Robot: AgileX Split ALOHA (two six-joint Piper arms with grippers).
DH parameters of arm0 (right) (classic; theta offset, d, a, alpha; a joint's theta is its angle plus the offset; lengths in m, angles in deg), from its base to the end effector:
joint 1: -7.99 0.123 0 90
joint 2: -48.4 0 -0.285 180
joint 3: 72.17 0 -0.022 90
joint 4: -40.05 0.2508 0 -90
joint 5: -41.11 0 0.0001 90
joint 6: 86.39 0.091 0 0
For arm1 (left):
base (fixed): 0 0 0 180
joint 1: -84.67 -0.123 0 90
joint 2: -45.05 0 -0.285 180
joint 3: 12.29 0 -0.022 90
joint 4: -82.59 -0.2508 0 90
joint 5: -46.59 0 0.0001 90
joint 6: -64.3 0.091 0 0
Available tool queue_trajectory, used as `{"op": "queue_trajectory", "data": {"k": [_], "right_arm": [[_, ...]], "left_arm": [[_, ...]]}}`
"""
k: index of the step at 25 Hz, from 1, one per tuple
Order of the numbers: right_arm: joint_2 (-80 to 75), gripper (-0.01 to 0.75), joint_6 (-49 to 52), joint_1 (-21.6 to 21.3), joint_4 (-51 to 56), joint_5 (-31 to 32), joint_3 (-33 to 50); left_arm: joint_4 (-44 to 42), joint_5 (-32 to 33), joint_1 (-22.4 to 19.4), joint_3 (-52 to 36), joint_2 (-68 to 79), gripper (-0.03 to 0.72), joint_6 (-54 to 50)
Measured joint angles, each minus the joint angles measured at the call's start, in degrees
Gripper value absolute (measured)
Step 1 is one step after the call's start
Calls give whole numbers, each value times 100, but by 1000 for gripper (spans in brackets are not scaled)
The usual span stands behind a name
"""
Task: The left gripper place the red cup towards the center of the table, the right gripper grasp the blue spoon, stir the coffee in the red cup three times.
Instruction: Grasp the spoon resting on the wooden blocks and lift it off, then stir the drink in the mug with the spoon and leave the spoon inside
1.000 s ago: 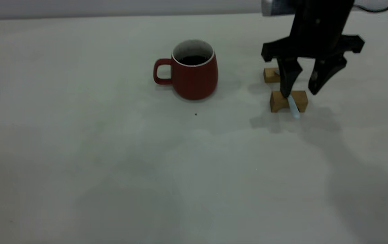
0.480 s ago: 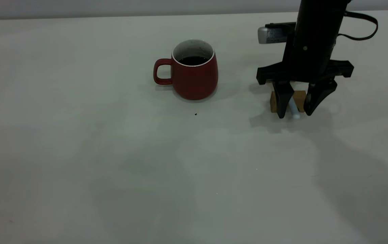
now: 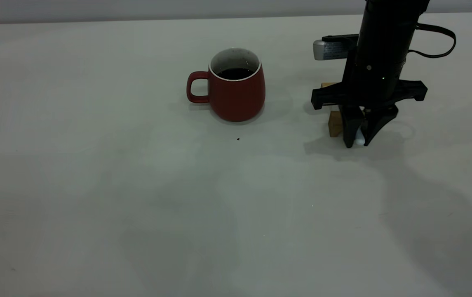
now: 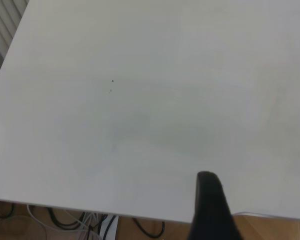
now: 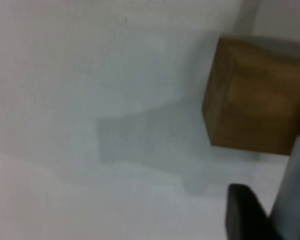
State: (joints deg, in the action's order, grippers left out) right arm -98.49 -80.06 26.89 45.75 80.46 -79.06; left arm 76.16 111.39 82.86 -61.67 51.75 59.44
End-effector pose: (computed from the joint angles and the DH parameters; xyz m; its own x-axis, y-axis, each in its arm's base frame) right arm 0.3935 0.1408 0.0099 -0.9898 -0.1422 -0.0018 -0.1421 0.9878 0.0644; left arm -0.0097 0.0089 0.2681 -0.5062 -0.0527 -0.8608 -0.1372 0.9903 0.0201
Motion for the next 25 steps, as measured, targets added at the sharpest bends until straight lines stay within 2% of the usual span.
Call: {"op": "queue_trajectory", "data": {"k": [1,2,8,10,13,21,25], "right_arm": [[0,139,1,0,-25,0,0],[7,133,7,0,-50,16,-4],[538,136,112,0,-273,689,-240],[859,136,154,0,-42,913,-337],[1162,136,-10,0,1284,1062,-401],[862,136,-1702,0,5907,1696,-401],[694,136,-1942,0,7209,2061,-401]], "left_arm": [[0,0,0,0,0,558,0],[0,0,0,0,0,558,0],[0,0,0,0,0,558,0],[0,0,0,0,0,558,0],[0,0,0,0,0,558,-5],[0,0,0,0,0,558,-5],[0,0,0,0,0,558,-5]]}}
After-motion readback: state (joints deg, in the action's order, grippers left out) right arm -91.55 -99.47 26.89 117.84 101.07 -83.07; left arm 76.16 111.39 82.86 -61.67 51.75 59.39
